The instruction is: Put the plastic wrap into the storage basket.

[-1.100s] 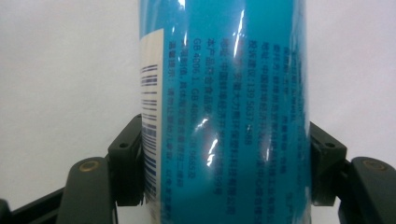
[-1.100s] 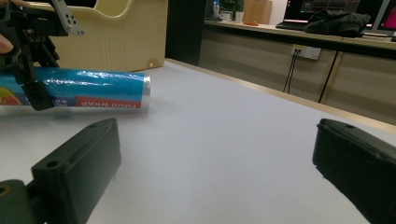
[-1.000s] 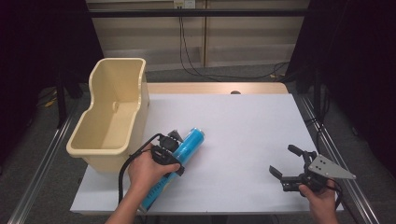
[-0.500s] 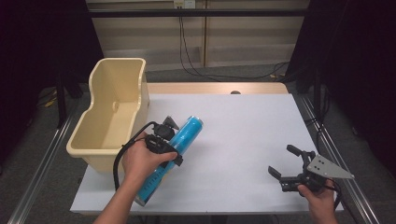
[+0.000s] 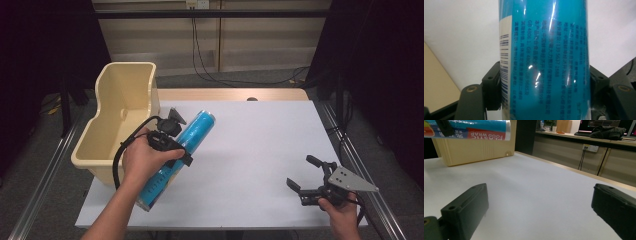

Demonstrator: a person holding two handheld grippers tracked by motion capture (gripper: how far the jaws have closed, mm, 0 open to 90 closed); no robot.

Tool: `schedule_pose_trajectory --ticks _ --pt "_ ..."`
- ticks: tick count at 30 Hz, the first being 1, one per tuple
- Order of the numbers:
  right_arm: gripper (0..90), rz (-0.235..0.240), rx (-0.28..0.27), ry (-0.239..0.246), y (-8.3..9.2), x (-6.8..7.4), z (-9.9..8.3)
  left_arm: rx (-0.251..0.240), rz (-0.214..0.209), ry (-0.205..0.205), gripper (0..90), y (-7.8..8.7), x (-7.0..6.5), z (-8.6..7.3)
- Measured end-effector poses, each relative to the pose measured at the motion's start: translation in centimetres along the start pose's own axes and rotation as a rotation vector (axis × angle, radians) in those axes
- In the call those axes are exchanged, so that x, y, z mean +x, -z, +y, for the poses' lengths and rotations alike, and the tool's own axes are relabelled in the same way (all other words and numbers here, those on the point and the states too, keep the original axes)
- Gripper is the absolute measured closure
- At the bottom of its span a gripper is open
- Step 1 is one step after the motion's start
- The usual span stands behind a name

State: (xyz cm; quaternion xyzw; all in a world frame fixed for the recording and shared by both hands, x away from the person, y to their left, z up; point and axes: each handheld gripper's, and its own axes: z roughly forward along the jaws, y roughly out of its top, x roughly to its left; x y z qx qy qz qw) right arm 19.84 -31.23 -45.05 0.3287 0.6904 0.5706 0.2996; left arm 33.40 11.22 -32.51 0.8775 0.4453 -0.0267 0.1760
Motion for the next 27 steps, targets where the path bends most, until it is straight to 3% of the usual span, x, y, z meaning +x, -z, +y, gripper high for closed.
schedule_pose_trajectory --ticks 14,16,27 --pt "0.5 -0.004 -0.006 0.002 0.1 0.0 0.1 -0.034 -0.003 0.036 31.9 3.3 0.6 1.4" --pt "0.5 -0.004 -0.007 0.002 0.1 0.0 0.1 -0.041 0.011 0.039 31.9 4.1 0.7 1.7" --pt "0.5 -0.002 -0.005 0.003 0.1 0.1 0.1 -0.075 0.011 0.094 31.9 6.3 1.8 1.7"
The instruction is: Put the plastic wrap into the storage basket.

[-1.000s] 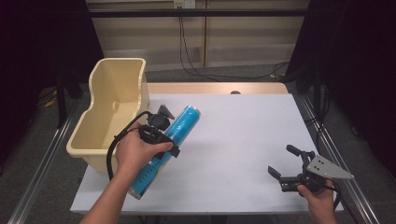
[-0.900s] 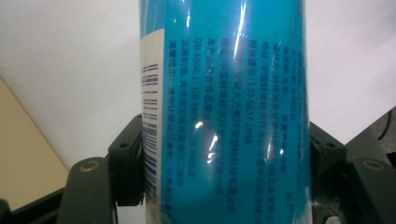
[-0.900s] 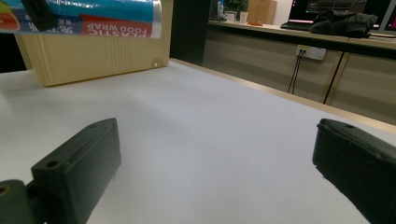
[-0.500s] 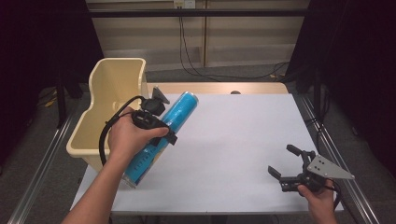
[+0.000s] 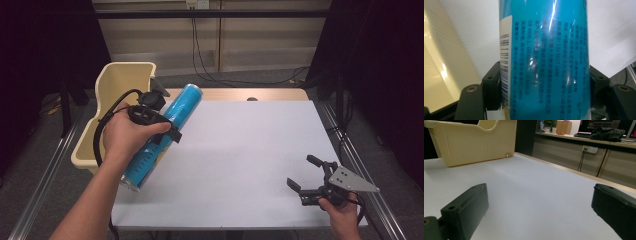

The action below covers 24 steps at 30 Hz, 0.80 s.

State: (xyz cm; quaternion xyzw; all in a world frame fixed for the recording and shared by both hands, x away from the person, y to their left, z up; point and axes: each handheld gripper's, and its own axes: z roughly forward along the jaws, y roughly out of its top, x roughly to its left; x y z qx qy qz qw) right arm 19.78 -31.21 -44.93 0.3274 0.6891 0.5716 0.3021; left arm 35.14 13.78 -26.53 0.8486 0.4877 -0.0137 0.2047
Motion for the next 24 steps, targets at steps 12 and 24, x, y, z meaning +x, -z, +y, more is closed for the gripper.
schedule_pose_trajectory --ticks 12,24 --pt "0.5 0.000 0.002 0.003 0.0 0.0 0.0 -0.043 0.030 0.078 32.0 2.0 2.2 -0.4" --pt "0.5 0.002 0.002 0.000 0.0 0.1 0.0 -0.072 0.081 0.156 31.9 3.5 4.3 -1.2"
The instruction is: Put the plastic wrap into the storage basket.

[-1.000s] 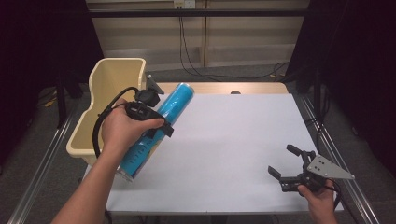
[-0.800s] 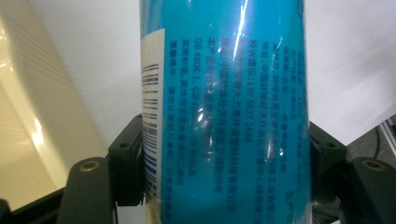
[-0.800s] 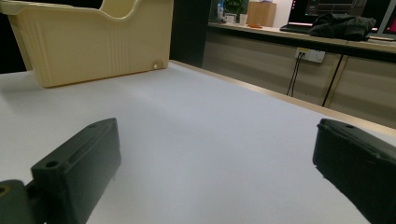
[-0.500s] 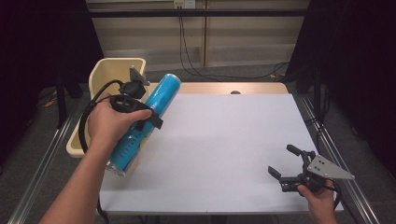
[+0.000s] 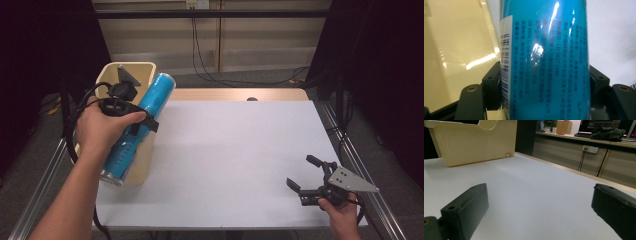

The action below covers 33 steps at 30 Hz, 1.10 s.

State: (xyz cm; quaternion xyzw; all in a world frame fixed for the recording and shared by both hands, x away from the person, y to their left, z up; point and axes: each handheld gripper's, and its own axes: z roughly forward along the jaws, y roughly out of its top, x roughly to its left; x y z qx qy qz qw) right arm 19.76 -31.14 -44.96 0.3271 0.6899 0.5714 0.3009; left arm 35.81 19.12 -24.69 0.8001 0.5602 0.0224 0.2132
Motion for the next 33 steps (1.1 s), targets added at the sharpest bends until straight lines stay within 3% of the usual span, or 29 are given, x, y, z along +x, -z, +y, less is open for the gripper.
schedule_pose_trajectory --ticks 2,14,33 --pt "0.5 0.004 0.004 0.005 0.0 0.0 0.0 -0.021 0.011 0.025 32.0 0.3 0.8 -0.2" --pt "0.5 0.005 0.005 0.003 -0.2 0.1 0.0 -0.032 0.070 0.096 32.0 0.5 3.5 -0.7" --pt "0.4 0.005 0.004 0.008 -0.2 0.2 0.0 -0.027 0.147 0.171 32.0 -0.6 6.0 -1.6"
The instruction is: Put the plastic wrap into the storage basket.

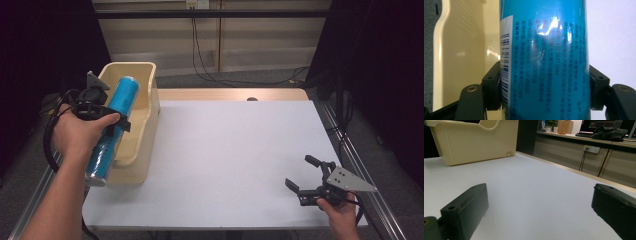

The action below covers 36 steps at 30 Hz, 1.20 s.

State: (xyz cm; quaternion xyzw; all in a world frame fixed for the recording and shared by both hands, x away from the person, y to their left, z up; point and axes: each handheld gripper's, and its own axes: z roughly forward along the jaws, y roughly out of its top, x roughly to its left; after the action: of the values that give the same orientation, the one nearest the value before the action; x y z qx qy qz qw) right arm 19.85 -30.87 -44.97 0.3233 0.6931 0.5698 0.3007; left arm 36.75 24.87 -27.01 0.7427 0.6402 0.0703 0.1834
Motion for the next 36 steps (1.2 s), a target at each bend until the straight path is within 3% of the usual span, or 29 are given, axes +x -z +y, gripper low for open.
schedule_pose_trajectory --ticks 15,21,24,27,28,30,36 --pt "0.4 0.002 0.002 0.005 0.1 0.0 0.0 0.022 0.002 0.028 31.9 -1.8 0.3 -0.1" --pt "0.5 -0.002 -0.001 0.003 0.1 0.0 0.0 0.020 0.028 0.027 31.9 -2.2 0.4 0.0" --pt "0.4 0.000 -0.002 0.002 0.1 0.0 0.0 0.050 0.003 0.050 31.9 -2.4 0.6 0.0" --pt "0.6 -0.001 0.001 0.007 0.1 0.0 0.0 0.081 0.010 0.058 31.9 -2.8 0.6 0.0" --pt "0.6 0.000 0.002 0.007 0.1 0.0 0.1 0.073 -0.006 0.080 31.9 -2.9 0.7 0.0" --pt "0.6 0.000 0.002 0.007 0.1 0.0 0.1 0.065 -0.016 0.079 31.9 -2.8 0.9 0.0" --pt "0.6 0.001 0.003 0.007 0.1 -0.1 0.0 0.087 -0.012 0.093 31.6 -2.9 1.0 0.0"
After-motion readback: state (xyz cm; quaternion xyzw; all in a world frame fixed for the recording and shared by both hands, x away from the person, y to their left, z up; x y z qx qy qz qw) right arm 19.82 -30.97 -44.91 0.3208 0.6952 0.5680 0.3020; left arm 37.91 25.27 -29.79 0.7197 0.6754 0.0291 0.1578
